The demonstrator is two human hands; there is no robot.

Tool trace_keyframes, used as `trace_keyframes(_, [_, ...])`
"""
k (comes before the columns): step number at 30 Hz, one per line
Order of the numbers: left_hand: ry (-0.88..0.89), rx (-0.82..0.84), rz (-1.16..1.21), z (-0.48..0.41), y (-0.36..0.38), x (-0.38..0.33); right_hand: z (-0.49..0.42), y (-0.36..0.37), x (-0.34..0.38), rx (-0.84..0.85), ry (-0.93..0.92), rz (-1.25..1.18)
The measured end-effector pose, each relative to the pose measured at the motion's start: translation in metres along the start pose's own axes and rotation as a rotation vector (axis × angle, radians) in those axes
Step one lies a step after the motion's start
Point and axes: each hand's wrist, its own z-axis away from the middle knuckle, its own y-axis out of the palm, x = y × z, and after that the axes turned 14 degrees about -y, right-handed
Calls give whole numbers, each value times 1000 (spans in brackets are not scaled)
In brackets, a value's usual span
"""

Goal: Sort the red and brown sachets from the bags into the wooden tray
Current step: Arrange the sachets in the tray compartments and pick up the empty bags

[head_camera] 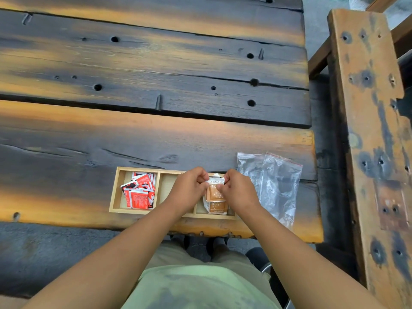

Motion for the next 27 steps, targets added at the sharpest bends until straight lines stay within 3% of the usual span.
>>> trace_keyframes(5, [92,-36,-87,8,1,4,5,-3,-1,12,-19,135])
trace_keyframes(11, [50,-142,-91,5,10,8,10,-2,3,-34,-34,187])
trace_keyframes(16, [13,-178,-249,5,16,14,12,0,1,-57,-19,151])
trace_keyframes(27, [-25,-216,-255,8,23,12,10,1,-2,-56,-37,194])
